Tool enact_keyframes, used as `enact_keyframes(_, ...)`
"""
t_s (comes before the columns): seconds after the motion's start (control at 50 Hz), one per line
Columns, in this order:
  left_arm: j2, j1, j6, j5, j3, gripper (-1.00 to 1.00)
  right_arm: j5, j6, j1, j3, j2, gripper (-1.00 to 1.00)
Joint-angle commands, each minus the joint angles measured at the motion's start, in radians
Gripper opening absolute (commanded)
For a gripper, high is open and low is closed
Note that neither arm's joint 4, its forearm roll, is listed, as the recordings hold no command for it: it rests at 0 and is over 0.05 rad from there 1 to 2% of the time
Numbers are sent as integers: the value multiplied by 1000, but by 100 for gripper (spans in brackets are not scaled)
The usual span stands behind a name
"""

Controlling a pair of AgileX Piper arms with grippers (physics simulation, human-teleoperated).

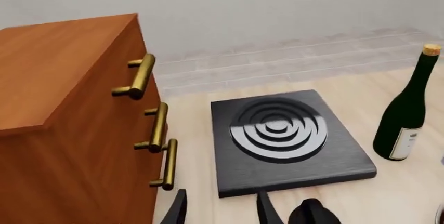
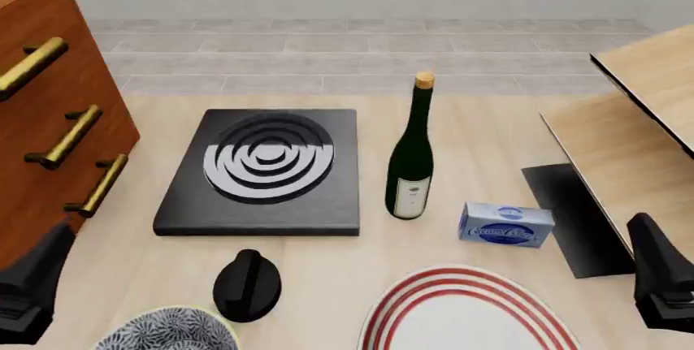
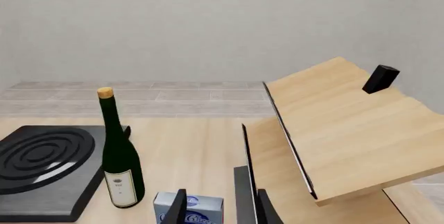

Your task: Put the bowl on the stove.

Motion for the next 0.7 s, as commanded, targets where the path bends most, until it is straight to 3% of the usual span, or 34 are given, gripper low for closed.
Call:
enact_keyframes(0.02,-15,-32,21,251,-156,100,0,0,0,0,0,100)
enact_keyframes(0.12,-15,-10,-16,351,-259,100,0,0,0,0,0,100)
enact_keyframes(0.14,-15,-22,26,373,-257,100,0,0,0,0,0,100)
enact_keyframes(0.2,-15,-4,-30,432,-272,100,0,0,0,0,0,100)
enact_keyframes(0.46,-4,-6,-39,587,-384,100,0,0,0,0,0,100)
enact_keyframes(0.62,31,3,-12,619,-392,100,0,0,0,0,0,100)
enact_keyframes(0.64,24,15,21,626,-401,100,0,0,0,0,0,100)
enact_keyframes(0.7,25,1,12,655,-424,100,0,0,0,0,0,100)
